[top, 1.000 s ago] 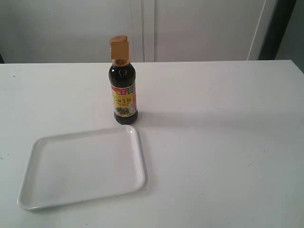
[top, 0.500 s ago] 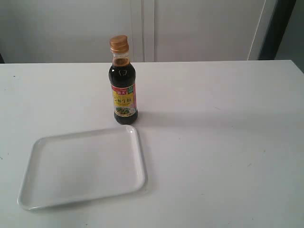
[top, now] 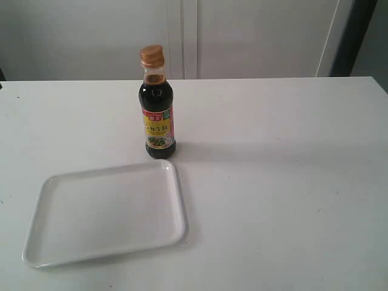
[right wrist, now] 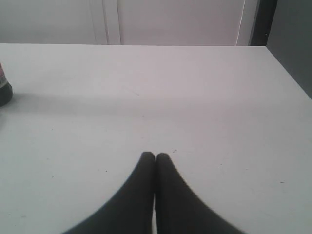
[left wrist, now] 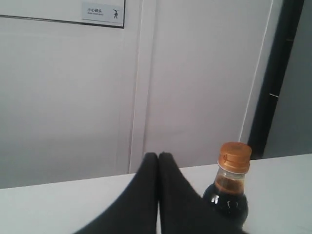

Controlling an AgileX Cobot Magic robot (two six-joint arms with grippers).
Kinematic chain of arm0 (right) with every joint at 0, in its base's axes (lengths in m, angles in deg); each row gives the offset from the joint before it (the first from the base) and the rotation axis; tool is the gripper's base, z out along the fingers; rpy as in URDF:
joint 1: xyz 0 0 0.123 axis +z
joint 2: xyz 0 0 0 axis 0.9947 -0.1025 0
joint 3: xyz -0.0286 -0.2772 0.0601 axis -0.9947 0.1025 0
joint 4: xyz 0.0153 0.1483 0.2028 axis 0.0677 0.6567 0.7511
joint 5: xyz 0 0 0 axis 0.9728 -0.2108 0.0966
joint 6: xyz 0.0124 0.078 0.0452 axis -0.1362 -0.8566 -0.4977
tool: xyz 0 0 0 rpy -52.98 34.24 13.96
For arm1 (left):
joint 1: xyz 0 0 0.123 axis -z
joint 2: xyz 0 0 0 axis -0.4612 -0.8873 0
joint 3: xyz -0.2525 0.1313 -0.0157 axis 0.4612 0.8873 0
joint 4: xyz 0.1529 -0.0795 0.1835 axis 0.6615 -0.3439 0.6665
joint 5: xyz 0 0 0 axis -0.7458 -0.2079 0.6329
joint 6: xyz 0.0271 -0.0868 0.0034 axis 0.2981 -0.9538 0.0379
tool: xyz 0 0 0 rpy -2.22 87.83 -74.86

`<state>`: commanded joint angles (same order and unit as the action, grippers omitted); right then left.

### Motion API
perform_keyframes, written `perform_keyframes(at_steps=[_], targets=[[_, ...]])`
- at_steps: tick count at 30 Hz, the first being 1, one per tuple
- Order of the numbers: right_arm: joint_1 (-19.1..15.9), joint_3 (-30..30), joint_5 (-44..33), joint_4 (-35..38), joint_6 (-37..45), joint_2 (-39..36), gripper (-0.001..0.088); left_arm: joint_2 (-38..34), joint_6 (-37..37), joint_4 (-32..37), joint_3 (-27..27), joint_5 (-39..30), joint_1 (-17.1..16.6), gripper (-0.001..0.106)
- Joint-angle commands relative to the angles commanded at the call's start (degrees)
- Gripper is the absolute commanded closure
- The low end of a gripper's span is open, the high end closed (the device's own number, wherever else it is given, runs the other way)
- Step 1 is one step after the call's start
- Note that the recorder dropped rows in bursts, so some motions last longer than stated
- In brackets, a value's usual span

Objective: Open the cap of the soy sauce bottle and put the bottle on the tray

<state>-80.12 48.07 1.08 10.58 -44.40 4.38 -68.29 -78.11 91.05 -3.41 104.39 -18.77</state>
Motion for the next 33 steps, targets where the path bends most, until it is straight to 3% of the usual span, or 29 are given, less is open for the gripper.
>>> perform_keyframes(at_steps=[6, 9, 11, 16, 18, 23, 27, 33], targets=[[0.0, 0.0, 0.0, 0.0, 0.0, 0.0, 0.0868, -7.1, -5.3, 6.8, -3.8, 6.5, 0.0, 0.105], [0.0, 0.0, 0.0, 0.0, 0.0, 0.0, 0.0868, -10.4, -6.3, 8.7, -5.7, 10.7, 0.0, 0.095], [0.0, 0.0, 0.0, 0.0, 0.0, 0.0, 0.0868, -12.5, -7.4, 9.7, -7.3, 12.1, 0.0, 0.077], [0.0, 0.0, 0.0, 0.0, 0.0, 0.0, 0.0868, -17.1, -9.3, 10.1, -10.9, 16.7, 0.7, 0.017], [0.0, 0.0, 0.0, 0.0, 0.0, 0.0, 0.0868, -18.9, -9.3, 10.1, -12.6, 15.9, 2.3, 0.001], [0.0, 0.0, 0.0, 0.0, 0.0, 0.0, 0.0868, -23.1, -9.3, 10.8, -16.3, 9.7, 7.6, 0.000], [0.0, 0.0, 0.0, 0.0, 0.0, 0.0, 0.0868, -26.6, -9.2, 11.3, -19.6, 9.5, 10.3, 0.000], [0.0, 0.0, 0.0, 0.0, 0.0, 0.0, 0.0868, -33.0, -8.8, 11.4, -25.0, 9.4, 11.3, 0.000]])
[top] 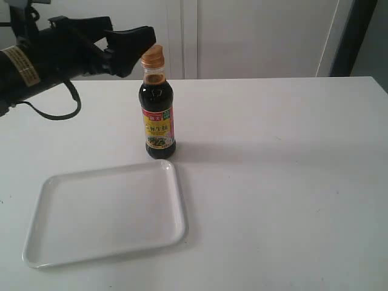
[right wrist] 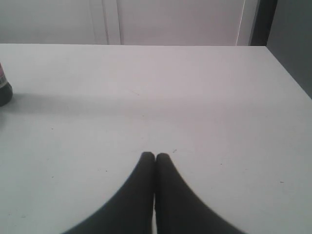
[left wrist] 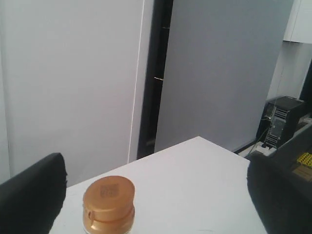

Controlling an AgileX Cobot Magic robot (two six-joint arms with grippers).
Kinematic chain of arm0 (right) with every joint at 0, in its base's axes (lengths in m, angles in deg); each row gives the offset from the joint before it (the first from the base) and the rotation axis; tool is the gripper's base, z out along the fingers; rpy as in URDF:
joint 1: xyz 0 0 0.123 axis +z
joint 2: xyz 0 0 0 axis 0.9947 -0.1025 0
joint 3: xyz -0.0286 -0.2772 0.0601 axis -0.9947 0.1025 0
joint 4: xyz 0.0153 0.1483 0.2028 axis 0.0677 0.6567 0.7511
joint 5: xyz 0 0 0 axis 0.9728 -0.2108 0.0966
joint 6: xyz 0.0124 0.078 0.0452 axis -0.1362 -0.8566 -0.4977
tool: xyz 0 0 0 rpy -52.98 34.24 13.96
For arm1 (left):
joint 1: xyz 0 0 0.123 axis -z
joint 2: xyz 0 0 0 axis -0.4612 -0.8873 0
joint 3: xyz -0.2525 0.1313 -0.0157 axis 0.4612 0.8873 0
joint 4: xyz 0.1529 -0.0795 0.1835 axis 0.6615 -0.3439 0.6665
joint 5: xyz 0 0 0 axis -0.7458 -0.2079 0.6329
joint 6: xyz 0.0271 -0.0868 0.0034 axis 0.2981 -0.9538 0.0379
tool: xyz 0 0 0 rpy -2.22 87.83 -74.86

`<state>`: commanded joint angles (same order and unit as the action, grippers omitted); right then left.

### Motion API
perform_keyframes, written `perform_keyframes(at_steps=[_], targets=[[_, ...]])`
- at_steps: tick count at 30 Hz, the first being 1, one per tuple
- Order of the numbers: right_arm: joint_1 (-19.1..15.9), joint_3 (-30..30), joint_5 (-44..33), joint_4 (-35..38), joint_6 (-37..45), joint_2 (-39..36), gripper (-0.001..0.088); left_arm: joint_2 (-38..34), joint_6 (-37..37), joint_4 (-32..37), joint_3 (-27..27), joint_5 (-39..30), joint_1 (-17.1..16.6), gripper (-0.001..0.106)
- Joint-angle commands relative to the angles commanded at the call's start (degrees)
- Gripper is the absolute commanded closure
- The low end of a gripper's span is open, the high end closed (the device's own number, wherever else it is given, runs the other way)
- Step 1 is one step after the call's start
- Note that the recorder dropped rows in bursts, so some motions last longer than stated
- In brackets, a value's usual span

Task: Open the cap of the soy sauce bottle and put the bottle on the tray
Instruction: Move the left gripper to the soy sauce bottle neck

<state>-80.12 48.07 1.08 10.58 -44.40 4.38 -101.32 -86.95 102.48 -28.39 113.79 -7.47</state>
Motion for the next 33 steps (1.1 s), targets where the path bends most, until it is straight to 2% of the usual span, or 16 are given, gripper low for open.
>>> perform_keyframes(at_steps=[14, 24, 33], targets=[[0.0, 0.0, 0.0, 0.0, 0.0, 0.0, 0.0868, -12.2, 2.5, 0.8, -10.3, -0.3, 0.1, 0.000], [0.0, 0.0, 0.0, 0.0, 0.0, 0.0, 0.0868, -16.7, 2.7, 1.1, -12.9, -0.1, 0.1, 0.000], [0.0, 0.0, 0.0, 0.0, 0.0, 0.0, 0.0868, -20.3, 3.0, 0.6, -13.1, 0.3, 0.1, 0.000]])
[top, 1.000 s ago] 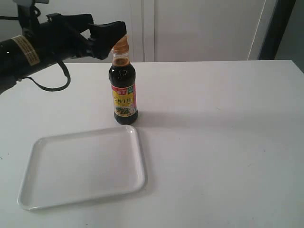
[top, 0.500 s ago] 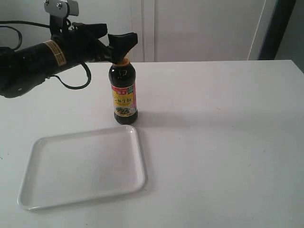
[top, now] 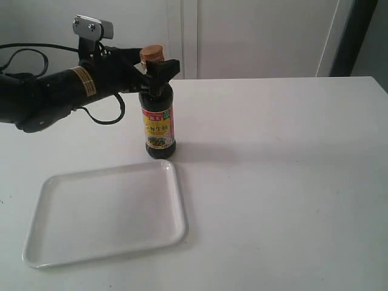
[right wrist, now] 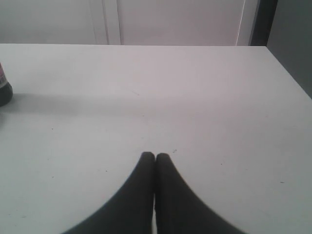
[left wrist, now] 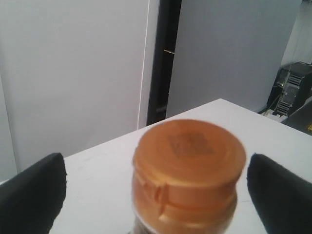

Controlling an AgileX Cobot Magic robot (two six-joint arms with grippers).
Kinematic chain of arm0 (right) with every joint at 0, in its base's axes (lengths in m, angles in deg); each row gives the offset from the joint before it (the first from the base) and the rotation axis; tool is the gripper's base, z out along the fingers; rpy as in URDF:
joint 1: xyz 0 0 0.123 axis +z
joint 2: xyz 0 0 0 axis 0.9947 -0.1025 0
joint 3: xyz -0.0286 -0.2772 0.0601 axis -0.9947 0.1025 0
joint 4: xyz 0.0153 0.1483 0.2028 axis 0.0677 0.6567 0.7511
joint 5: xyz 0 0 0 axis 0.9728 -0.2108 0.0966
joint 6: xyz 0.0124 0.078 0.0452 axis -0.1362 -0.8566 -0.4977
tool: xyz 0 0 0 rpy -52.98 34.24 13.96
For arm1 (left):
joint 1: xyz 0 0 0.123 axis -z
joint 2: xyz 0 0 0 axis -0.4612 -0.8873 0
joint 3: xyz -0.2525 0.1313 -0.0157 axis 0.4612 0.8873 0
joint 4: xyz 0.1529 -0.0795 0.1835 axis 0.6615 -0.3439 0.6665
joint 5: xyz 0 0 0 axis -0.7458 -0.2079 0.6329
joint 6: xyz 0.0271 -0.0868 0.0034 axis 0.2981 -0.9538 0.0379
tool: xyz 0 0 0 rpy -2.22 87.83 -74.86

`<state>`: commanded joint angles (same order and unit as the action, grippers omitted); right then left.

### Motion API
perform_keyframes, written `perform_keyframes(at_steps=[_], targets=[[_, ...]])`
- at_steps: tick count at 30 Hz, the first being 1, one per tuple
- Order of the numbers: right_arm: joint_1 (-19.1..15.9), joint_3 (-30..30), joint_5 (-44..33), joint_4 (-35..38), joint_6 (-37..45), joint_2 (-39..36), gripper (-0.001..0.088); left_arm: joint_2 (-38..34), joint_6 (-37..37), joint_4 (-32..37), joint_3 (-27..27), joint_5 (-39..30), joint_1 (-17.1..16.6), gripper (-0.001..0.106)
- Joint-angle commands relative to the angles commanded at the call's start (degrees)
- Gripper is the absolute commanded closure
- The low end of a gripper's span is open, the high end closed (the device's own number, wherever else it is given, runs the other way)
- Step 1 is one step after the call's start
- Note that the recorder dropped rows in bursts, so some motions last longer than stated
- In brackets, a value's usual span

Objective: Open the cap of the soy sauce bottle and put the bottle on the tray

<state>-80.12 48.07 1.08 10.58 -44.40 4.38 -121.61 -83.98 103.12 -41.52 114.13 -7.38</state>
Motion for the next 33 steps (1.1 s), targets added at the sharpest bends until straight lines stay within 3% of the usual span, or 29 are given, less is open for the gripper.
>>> perform_keyframes(at_steps=[28, 33], targets=[[0.0, 0.0, 0.0, 0.0, 0.0, 0.0, 0.0868, -8.3, 5.9, -1.2, 0.0, 3.1, 0.0, 0.001], [0.0, 0.0, 0.0, 0.0, 0.0, 0.0, 0.0868, -8.8, 6.2, -1.2, 0.0, 3.6, 0.0, 0.019]])
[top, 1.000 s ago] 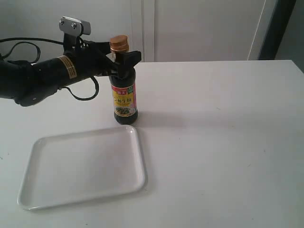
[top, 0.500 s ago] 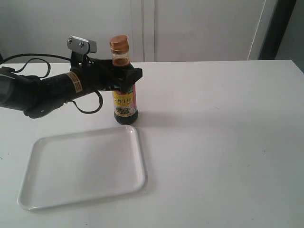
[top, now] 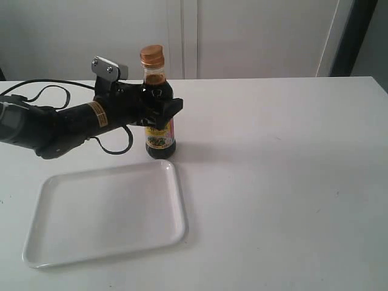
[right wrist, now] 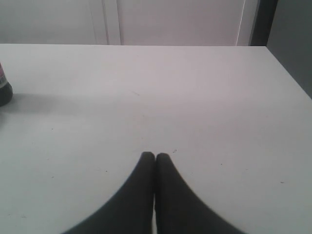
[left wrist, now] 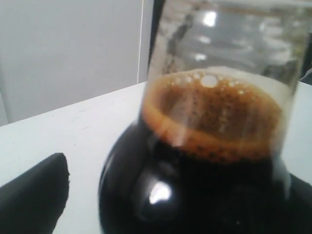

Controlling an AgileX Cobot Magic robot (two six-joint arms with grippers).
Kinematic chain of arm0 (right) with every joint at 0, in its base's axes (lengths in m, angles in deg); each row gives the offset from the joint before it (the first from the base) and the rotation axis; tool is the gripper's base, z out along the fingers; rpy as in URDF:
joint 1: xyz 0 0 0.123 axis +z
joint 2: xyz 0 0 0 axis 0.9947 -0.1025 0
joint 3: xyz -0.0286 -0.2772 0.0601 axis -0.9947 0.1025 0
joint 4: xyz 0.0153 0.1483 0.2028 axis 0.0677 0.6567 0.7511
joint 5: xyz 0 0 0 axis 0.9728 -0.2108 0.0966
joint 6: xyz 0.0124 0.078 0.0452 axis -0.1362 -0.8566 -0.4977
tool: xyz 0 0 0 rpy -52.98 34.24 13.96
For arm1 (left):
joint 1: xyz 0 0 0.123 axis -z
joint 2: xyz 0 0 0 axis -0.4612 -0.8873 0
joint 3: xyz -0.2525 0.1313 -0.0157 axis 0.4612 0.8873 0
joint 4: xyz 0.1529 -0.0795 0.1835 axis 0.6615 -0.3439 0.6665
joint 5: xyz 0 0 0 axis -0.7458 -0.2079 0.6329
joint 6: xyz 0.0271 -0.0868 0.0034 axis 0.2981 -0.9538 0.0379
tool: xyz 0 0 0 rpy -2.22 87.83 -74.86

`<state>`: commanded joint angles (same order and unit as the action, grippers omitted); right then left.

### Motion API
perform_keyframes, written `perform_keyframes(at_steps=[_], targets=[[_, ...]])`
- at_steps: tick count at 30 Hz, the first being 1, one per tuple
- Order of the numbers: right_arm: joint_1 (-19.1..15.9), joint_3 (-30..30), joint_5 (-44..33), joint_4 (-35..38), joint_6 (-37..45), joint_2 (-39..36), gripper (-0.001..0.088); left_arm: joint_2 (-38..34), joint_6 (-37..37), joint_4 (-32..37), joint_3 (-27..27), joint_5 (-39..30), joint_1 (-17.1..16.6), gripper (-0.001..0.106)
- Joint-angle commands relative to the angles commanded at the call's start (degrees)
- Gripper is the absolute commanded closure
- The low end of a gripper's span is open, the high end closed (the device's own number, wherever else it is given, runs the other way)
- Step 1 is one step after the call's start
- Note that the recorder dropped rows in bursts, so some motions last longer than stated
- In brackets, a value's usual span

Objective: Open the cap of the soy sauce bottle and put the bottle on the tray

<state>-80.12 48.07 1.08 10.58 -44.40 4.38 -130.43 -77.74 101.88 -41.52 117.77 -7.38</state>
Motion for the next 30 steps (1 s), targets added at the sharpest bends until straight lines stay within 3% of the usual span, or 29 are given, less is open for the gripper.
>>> perform_keyframes(at_steps=[6, 8, 9, 14, 30], targets=[[0.0, 0.0, 0.0, 0.0, 0.0, 0.0, 0.0868, 0.0, 0.0, 1.0, 0.0, -1.3, 0.0, 0.027], [0.0, 0.0, 0.0, 0.0, 0.0, 0.0, 0.0868, 0.0, 0.0, 1.1, 0.0, -1.3, 0.0, 0.050], [0.0, 0.0, 0.0, 0.0, 0.0, 0.0, 0.0868, 0.0, 0.0, 1.7, 0.0, -1.3, 0.0, 0.066], [0.0, 0.0, 0.0, 0.0, 0.0, 0.0, 0.0868, 0.0, 3.7, 5.3, 0.0, -1.4, 0.0, 0.106], [0.0, 0.0, 0.3, 0.0, 0.0, 0.0, 0.0868, 0.0, 5.1, 6.8, 0.0, -1.3, 0.0, 0.105]])
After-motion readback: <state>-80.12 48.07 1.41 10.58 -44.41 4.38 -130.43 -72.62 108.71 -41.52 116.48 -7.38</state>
